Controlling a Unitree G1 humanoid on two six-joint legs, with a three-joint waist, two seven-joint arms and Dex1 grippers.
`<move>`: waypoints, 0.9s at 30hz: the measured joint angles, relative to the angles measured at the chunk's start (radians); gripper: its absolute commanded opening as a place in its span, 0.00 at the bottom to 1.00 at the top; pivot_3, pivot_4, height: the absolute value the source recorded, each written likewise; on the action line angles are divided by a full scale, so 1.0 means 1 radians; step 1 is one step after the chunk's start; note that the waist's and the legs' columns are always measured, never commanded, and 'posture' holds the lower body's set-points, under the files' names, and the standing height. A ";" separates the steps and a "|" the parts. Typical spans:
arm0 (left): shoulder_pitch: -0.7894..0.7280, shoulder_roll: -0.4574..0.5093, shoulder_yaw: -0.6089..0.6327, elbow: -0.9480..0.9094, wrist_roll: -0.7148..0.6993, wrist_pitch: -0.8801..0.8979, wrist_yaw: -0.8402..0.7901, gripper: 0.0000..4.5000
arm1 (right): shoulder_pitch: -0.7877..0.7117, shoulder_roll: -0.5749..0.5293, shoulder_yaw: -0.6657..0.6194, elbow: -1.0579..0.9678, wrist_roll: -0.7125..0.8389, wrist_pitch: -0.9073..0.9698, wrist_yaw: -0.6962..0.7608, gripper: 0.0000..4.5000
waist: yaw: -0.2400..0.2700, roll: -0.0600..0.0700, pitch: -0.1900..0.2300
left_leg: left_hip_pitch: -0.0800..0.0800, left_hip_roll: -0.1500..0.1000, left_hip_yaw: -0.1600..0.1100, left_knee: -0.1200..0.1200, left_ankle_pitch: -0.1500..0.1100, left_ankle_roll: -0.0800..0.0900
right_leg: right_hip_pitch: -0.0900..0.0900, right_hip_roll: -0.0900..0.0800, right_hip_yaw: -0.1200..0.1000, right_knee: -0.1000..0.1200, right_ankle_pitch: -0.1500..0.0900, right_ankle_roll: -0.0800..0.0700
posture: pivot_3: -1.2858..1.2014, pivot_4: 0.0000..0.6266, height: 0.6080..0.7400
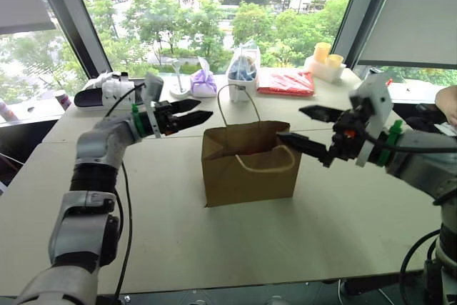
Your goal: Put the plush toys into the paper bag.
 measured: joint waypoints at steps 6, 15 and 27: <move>0.102 0.050 -0.028 -0.051 -0.018 0.055 -0.093 1.00 | 0.025 -0.020 -0.078 0.008 0.163 0.047 -0.032 0.95 | 0.006 0.000 0.000 | 0.000 0.000 0.000 0.001 0.000 0.000 | 0.000 0.000 0.000 0.000 0.000 0.000 | 0.52 0.24 1.00; 0.068 0.047 -0.100 0.058 0.033 0.014 -0.199 1.00 | 0.127 0.006 0.021 -0.125 0.420 -0.005 -0.086 0.02 | 0.000 -0.001 0.000 | 0.000 0.001 0.001 0.000 0.000 0.000 | 0.000 0.000 0.000 0.000 0.000 0.000 | 0.52 0.24 1.00; 0.014 0.045 -0.164 0.172 0.118 -0.072 -0.330 1.00 | 0.153 0.022 0.379 -0.113 0.228 -0.129 0.051 0.01 | 0.000 -0.001 0.000 | 0.000 0.000 0.001 0.001 0.000 0.001 | 0.000 0.000 0.000 0.000 0.000 0.000 | 0.52 0.24 1.00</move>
